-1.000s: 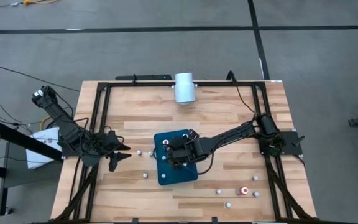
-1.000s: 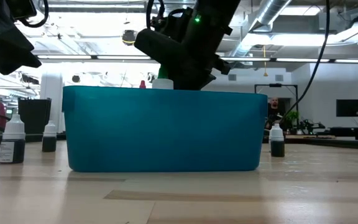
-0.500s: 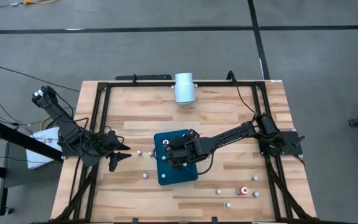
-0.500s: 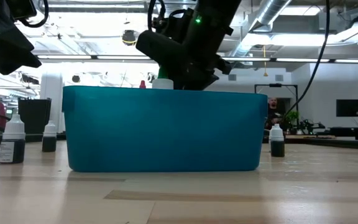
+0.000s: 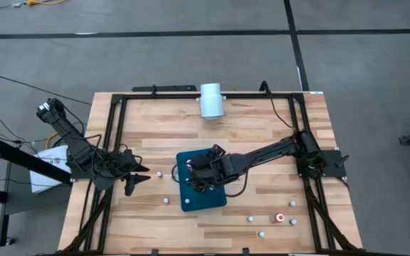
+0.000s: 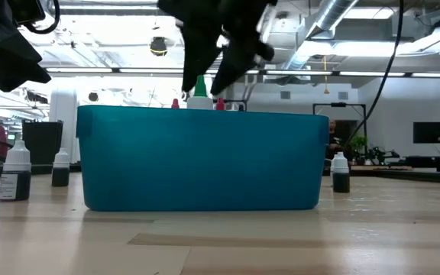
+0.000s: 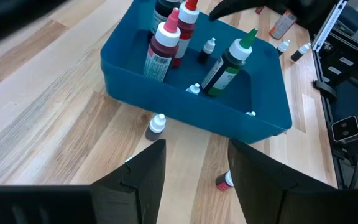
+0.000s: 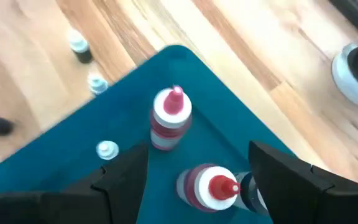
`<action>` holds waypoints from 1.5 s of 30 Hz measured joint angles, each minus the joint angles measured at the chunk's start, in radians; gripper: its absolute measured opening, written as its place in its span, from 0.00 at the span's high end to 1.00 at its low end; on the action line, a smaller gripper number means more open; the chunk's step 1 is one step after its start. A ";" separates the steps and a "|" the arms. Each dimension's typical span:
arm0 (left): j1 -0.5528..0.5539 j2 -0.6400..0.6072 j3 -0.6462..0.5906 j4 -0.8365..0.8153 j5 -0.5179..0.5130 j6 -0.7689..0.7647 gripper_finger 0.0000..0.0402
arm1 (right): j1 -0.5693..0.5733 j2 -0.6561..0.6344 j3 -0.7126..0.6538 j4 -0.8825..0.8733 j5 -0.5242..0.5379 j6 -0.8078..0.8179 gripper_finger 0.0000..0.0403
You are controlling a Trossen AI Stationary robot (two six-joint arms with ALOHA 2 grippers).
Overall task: Pick & Place food coloring
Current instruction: Put the big orange food coloring bottle into the blue bin
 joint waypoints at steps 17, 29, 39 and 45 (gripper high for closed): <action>0.000 0.000 0.000 0.001 -0.013 0.008 0.59 | 0.194 -0.032 0.340 -0.702 0.244 0.296 0.34; 0.000 0.000 0.000 0.052 -0.023 0.022 0.59 | 0.376 -0.149 0.313 -0.711 0.233 0.455 0.34; 0.000 0.000 0.000 0.164 -0.019 0.108 0.59 | 0.504 -0.239 0.312 -0.713 0.148 0.360 0.34; 0.000 0.000 0.000 0.226 0.017 0.141 0.59 | 0.542 -0.334 0.278 -0.710 0.092 0.282 0.34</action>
